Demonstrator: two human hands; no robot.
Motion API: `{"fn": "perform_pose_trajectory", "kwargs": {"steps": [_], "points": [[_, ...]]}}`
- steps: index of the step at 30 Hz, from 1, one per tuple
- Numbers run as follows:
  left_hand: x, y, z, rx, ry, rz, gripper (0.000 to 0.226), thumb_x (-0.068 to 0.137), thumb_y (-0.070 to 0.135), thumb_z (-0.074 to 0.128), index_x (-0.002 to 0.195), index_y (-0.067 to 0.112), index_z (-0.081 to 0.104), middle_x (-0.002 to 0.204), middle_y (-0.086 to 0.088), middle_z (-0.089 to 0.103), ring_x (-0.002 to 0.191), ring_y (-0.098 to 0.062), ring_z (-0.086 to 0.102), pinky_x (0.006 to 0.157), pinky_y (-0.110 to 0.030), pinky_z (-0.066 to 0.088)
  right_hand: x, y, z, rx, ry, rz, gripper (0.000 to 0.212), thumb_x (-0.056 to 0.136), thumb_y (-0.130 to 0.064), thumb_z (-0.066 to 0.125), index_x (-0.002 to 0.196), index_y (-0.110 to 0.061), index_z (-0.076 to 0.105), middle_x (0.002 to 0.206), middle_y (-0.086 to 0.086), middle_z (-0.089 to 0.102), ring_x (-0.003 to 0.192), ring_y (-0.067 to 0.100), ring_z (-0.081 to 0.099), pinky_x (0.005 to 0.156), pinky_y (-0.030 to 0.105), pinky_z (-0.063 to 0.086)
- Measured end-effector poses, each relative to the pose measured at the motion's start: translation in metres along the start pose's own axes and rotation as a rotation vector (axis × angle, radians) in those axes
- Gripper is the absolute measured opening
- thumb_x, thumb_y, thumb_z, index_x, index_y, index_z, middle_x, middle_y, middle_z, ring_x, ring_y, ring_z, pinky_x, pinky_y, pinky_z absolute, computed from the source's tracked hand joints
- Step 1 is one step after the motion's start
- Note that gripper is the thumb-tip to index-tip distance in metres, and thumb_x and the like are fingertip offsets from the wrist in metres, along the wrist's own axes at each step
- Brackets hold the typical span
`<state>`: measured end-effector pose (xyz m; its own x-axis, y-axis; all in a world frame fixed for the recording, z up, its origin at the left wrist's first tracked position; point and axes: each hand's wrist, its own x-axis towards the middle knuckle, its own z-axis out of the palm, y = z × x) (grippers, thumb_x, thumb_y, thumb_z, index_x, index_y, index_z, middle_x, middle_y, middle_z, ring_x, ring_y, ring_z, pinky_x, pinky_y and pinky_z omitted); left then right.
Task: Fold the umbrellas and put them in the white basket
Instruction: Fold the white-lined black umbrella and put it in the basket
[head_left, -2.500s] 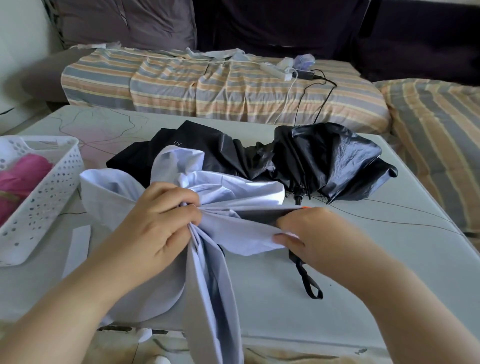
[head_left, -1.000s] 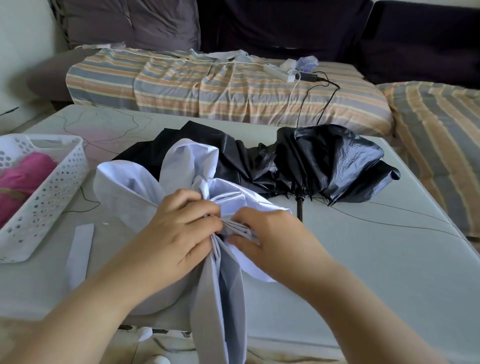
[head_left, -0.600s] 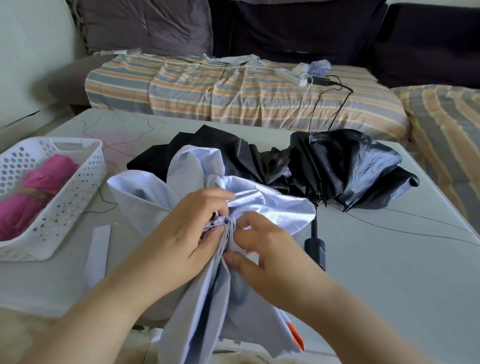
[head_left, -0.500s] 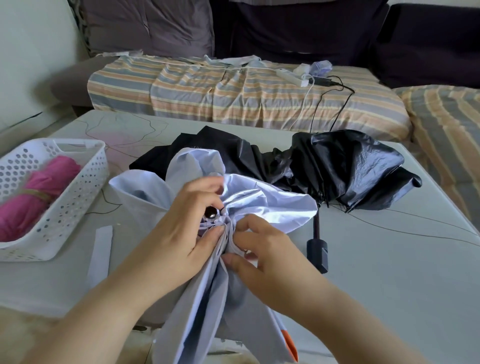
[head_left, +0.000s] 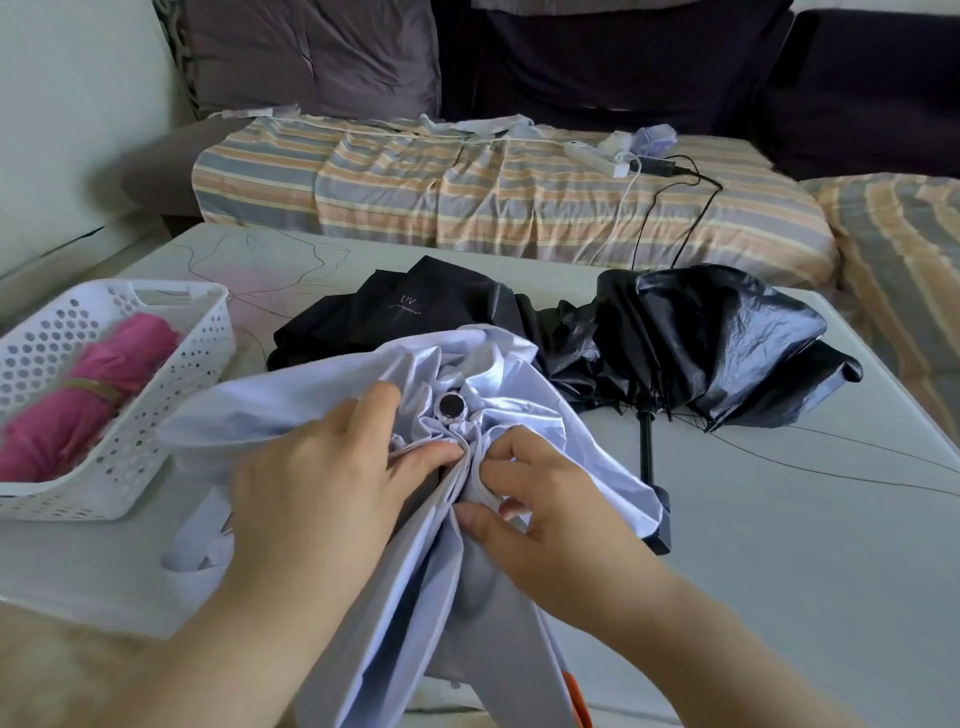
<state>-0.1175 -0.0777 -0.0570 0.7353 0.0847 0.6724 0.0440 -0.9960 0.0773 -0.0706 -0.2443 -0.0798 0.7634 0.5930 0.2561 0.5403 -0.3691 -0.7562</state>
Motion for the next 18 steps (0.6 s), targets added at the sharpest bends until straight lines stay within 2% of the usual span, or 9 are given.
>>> {"fn": "perform_pose_trajectory", "kwargs": {"steps": [3, 6, 9, 13, 16, 18], "points": [[-0.006, 0.005, -0.001, -0.012, -0.023, -0.006, 0.050, 0.084, 0.056, 0.049, 0.079, 0.009, 0.064, 0.043, -0.003, 0.051, 0.031, -0.024, 0.045, 0.040, -0.023, 0.028, 0.000, 0.000, 0.000, -0.013, -0.006, 0.017, 0.041, 0.090, -0.024, 0.064, 0.060, -0.022, 0.036, 0.084, -0.010, 0.042, 0.079, 0.006, 0.048, 0.068, 0.008, 0.041], [-0.010, 0.012, -0.001, -0.022, -0.033, -0.026, 0.043, 0.084, 0.050, 0.051, 0.083, 0.009, 0.066, 0.039, -0.002, 0.047, 0.030, -0.023, 0.042, 0.039, -0.021, 0.028, 0.000, 0.001, 0.004, -0.027, 0.020, -0.009, 0.035, 0.087, -0.030, 0.060, 0.062, -0.017, 0.040, 0.084, -0.009, 0.042, 0.076, 0.005, 0.047, 0.072, 0.017, 0.047], [-0.012, 0.017, -0.002, -0.077, -0.075, -0.043, 0.041, 0.084, 0.043, 0.048, 0.087, 0.007, 0.067, 0.040, 0.000, 0.048, 0.030, -0.021, 0.042, 0.039, -0.020, 0.025, 0.000, 0.001, 0.005, -0.038, 0.023, -0.015, 0.033, 0.086, -0.031, 0.058, 0.062, -0.018, 0.040, 0.084, -0.009, 0.042, 0.075, 0.004, 0.047, 0.075, 0.019, 0.048], [-0.014, 0.025, -0.003, -0.152, -0.062, -0.049, 0.037, 0.086, 0.031, 0.046, 0.095, 0.004, 0.070, 0.042, -0.001, 0.050, 0.030, -0.021, 0.044, 0.038, -0.018, 0.031, 0.000, -0.001, 0.008, -0.044, 0.009, -0.035, 0.030, 0.086, -0.027, 0.058, 0.063, -0.017, 0.041, 0.084, -0.004, 0.046, 0.076, 0.009, 0.048, 0.075, 0.018, 0.047], [-0.012, 0.034, -0.006, -0.209, -0.069, -0.077, 0.035, 0.086, 0.027, 0.045, 0.097, 0.004, 0.069, 0.040, 0.000, 0.046, 0.029, -0.021, 0.043, 0.044, -0.013, 0.023, 0.000, -0.005, 0.014, -0.067, -0.010, -0.097, 0.010, 0.080, -0.014, 0.055, 0.071, -0.013, 0.059, 0.086, 0.001, 0.054, 0.075, 0.009, 0.051, 0.069, 0.020, 0.047], [-0.011, 0.037, -0.007, -0.246, -0.108, -0.098, 0.034, 0.083, 0.031, 0.050, 0.099, 0.006, 0.066, 0.042, 0.002, 0.048, 0.031, -0.022, 0.046, 0.042, -0.015, 0.022, -0.001, -0.006, 0.017, -0.064, -0.003, -0.135, 0.014, 0.078, -0.007, 0.054, 0.081, -0.013, 0.066, 0.087, -0.001, 0.056, 0.074, 0.006, 0.051, 0.065, 0.021, 0.047]]}}
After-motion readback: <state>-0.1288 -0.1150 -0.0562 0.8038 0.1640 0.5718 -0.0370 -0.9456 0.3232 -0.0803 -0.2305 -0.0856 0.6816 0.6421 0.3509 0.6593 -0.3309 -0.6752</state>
